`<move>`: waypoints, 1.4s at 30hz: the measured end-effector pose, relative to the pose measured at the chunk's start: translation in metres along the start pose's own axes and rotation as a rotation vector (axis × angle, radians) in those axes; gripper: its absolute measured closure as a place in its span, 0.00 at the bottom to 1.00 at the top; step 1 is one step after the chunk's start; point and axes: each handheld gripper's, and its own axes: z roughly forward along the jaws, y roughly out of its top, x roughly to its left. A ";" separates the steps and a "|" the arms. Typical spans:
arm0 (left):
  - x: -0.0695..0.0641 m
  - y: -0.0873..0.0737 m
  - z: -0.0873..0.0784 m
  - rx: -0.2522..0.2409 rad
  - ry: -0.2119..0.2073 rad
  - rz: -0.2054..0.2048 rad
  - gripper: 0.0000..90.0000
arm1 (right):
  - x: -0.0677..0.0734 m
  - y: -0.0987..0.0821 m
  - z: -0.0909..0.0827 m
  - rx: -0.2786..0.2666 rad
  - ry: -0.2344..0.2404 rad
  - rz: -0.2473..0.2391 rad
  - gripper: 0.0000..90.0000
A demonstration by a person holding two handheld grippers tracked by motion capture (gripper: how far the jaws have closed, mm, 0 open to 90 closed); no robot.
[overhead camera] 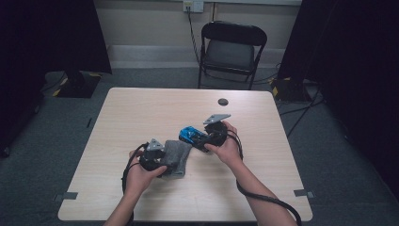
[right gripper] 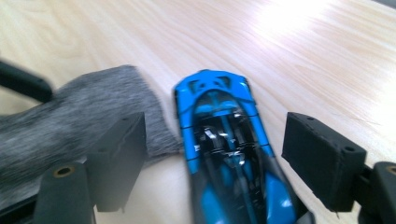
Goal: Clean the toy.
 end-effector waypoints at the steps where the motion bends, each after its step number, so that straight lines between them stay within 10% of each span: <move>1: 0.000 0.000 0.000 0.000 0.000 0.000 0.29 | -0.003 0.000 0.004 0.007 -0.005 0.003 0.23; 12: 0.010 -0.002 0.001 0.052 0.015 0.079 0.64 | -0.014 -0.005 0.040 0.077 -0.003 -0.033 0.20; 42: 0.018 -0.006 0.000 0.041 0.004 0.050 0.61 | -0.012 -0.009 0.053 0.147 0.019 -0.082 0.21</move>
